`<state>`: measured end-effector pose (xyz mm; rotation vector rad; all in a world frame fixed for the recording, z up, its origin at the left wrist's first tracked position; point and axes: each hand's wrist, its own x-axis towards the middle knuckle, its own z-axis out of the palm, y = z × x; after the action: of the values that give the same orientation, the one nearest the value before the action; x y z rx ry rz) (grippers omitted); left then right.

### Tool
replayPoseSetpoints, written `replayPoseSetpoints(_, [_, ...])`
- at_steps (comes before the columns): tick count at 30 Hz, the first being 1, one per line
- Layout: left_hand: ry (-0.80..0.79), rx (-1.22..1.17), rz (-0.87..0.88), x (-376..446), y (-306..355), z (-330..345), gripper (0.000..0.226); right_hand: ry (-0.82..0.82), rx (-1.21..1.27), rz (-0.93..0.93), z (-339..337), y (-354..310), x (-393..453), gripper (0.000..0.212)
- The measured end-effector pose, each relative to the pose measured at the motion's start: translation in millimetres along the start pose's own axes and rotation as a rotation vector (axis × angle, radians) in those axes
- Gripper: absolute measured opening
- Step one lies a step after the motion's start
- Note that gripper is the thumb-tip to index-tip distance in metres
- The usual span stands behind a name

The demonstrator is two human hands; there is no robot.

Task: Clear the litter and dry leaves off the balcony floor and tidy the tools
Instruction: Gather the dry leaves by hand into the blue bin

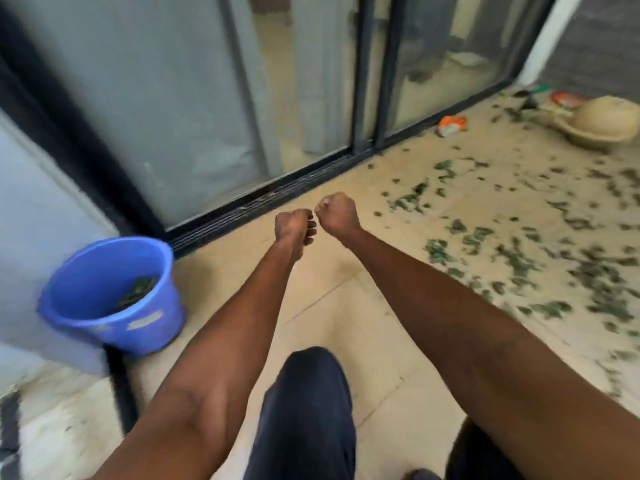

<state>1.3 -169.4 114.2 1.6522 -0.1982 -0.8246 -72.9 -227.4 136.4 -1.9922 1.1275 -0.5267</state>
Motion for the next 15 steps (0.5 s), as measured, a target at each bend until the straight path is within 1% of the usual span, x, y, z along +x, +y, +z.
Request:
replayPoseSetpoints(1, [-0.043, 0.035, -0.003, -2.5, -5.3, 24.7, 0.018, 0.026, 0.011, 0.043, -16.5, 24.5, 3.3, 0.027])
replayPoseSetpoints(4, [-0.157, 0.185, 0.019, -8.7, -27.8, 97.8, 0.011, 0.033, 0.084, 0.246, -72.3, 101.6, 9.5, 0.028])
replayPoseSetpoints(5, [-0.192, 0.229, 0.034, -12.7, -31.7, 122.3, 0.010, 0.066, 0.071, 0.292, -92.9, 125.8, 13.2, 0.026])
replayPoseSetpoints(7, [-0.254, 0.315, 0.073, -21.1, -34.8, 163.8, 0.009, 0.123, 0.040, 0.344, -133.2, 162.9, 17.5, 0.016])
replayPoseSetpoints(8, [-0.285, 0.366, 0.096, -25.6, -36.4, 183.6, 0.009, 0.133, 0.085, 0.383, -151.2, 181.3, 16.0, 0.016])
replayPoseSetpoints(9, [-0.307, 0.414, 0.118, -27.2, -36.8, 196.5, 0.009, 0.115, 0.085, 0.394, -163.9, 195.4, 15.5, 0.017])
replayPoseSetpoints(10, [-0.348, 0.467, 0.136, -32.1, -36.2, 218.2, 0.011, 0.108, 0.032, 0.415, -183.4, 213.2, 13.6, 0.019])
replayPoseSetpoints(11, [-0.386, 0.526, 0.159, -35.9, -34.5, 231.9, 0.012, 0.135, 0.004, 0.427, -194.7, 226.6, 12.8, 0.023])
replayPoseSetpoints(13, [-0.457, 0.638, 0.224, -36.5, -27.3, 245.7, 0.014, 0.218, 0.062, 0.422, -204.4, 243.3, 14.2, 0.014])
replayPoseSetpoints(14, [-0.495, 0.694, 0.253, -37.6, -19.1, 257.8, 0.015, 0.219, 0.076, 0.428, -214.4, 247.1, 19.1, 0.009])
replayPoseSetpoints(15, [-0.534, 0.746, 0.285, -37.2, -12.5, 269.1, 0.016, 0.184, 0.084, 0.442, -219.6, 252.1, 27.3, 0.010])
